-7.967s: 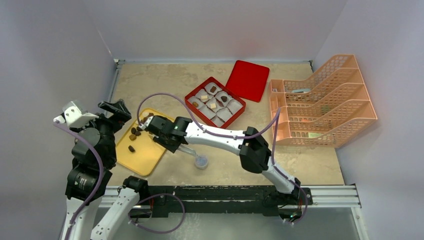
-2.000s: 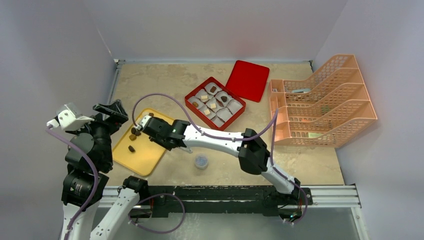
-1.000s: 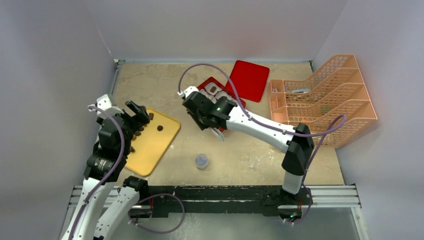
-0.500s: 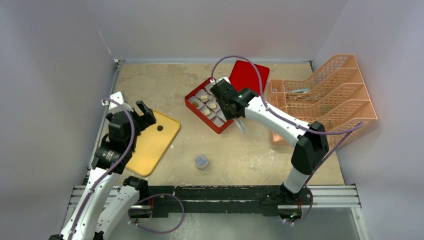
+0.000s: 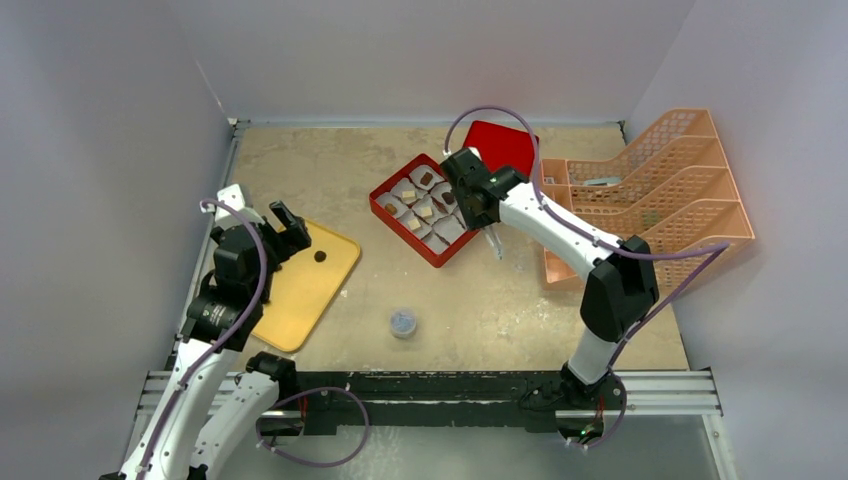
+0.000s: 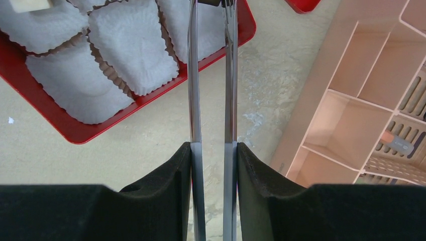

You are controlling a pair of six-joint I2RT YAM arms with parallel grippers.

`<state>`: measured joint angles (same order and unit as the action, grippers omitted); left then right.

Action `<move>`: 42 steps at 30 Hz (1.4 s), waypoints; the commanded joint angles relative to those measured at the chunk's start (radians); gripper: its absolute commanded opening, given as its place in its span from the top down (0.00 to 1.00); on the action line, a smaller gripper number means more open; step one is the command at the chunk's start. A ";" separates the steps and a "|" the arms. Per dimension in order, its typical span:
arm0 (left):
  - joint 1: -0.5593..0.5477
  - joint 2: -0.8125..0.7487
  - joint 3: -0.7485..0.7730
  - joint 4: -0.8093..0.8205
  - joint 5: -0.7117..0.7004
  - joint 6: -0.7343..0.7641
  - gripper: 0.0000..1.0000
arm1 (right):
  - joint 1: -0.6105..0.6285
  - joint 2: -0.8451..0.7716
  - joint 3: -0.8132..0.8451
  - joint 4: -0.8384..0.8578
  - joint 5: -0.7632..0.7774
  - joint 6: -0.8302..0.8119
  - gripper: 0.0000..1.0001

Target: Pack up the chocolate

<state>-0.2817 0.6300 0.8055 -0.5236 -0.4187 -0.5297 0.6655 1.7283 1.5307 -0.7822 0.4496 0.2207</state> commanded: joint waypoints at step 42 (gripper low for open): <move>0.003 -0.047 0.039 0.017 -0.037 0.004 0.16 | -0.008 -0.106 0.094 -0.013 -0.101 0.000 0.61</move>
<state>-0.2817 0.5968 0.8059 -0.5255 -0.4290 -0.5304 0.6598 1.7046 1.5810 -0.8345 0.3969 0.2268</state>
